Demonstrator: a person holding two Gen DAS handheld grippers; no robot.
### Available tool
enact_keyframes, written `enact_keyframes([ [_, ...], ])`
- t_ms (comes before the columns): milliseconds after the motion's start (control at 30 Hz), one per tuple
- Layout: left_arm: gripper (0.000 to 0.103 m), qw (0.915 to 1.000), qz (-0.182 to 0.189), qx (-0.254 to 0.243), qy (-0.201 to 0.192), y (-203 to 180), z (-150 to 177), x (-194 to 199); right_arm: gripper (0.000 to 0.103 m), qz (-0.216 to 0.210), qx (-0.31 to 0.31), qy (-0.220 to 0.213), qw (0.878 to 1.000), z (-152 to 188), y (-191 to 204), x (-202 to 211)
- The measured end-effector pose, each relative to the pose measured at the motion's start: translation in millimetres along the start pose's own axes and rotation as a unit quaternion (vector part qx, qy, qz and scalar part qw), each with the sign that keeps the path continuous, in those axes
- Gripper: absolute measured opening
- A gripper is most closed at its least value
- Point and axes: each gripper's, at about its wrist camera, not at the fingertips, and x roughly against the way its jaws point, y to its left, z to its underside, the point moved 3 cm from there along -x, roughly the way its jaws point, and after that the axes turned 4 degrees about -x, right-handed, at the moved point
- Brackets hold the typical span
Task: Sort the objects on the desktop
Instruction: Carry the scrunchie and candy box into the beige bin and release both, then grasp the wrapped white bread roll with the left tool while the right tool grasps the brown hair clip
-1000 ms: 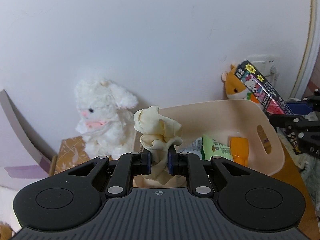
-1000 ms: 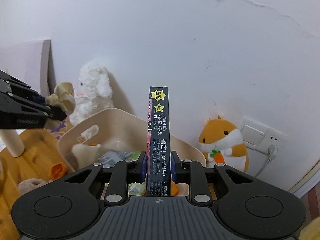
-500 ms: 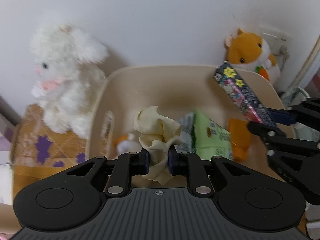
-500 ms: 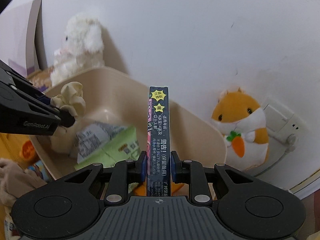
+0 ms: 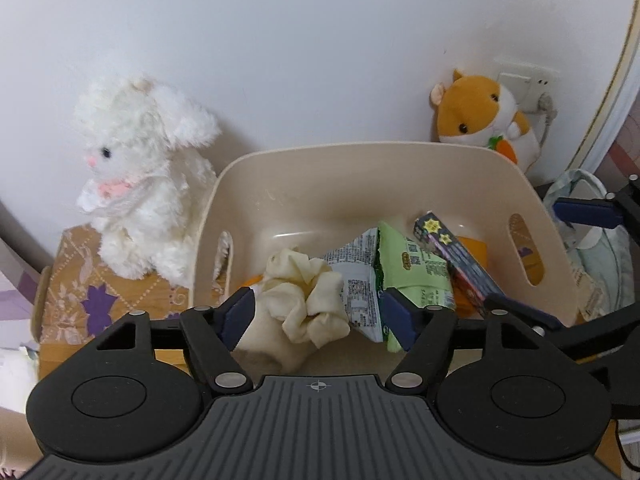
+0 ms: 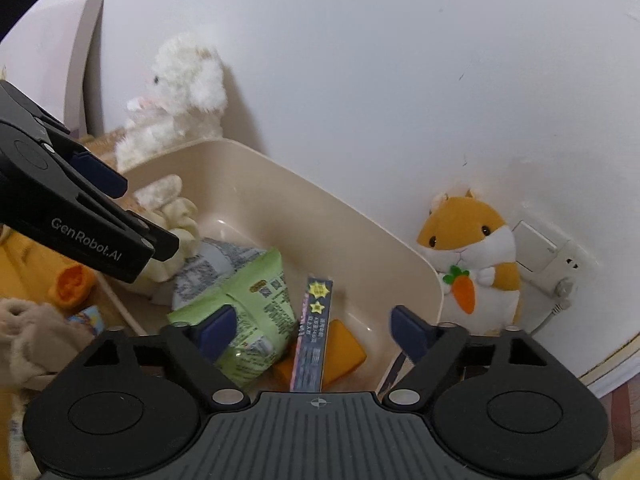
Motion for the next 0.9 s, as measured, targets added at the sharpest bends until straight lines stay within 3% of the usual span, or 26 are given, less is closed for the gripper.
enact_keyframes([
  [133, 0.076, 0.9999, -0.002, -0.012, -0.007, 1.3, 16.7, 28.3, 0.101, -0.01, -0.027, -0.007, 1.0, 14.3, 0.1, 29.8],
  [500, 0.076, 0.9997, 0.001, -0.012, 0.023, -0.1, 98.8, 84.8, 0.103, -0.015, -0.076, 0.022, 0.997, 89.0, 7.4, 94.2],
  [600, 0.076, 0.9993, 0.001, -0.017, 0.033, -6.3, 122.6, 92.6, 0.103, -0.005, -0.061, 0.026, 0.998, 108.5, 10.1, 106.8],
  [800, 0.076, 0.9971, 0.026, 0.016, 0.069, -18.2, 163.5, 98.1, 0.103, -0.009, -0.078, 0.042, 0.996, 136.3, 12.4, 120.6],
  [900, 0.077, 0.9961, 0.021, 0.019, 0.083, -27.0, 183.9, 96.4, 0.103, -0.018, -0.101, 0.055, 0.993, 151.2, 19.9, 121.1],
])
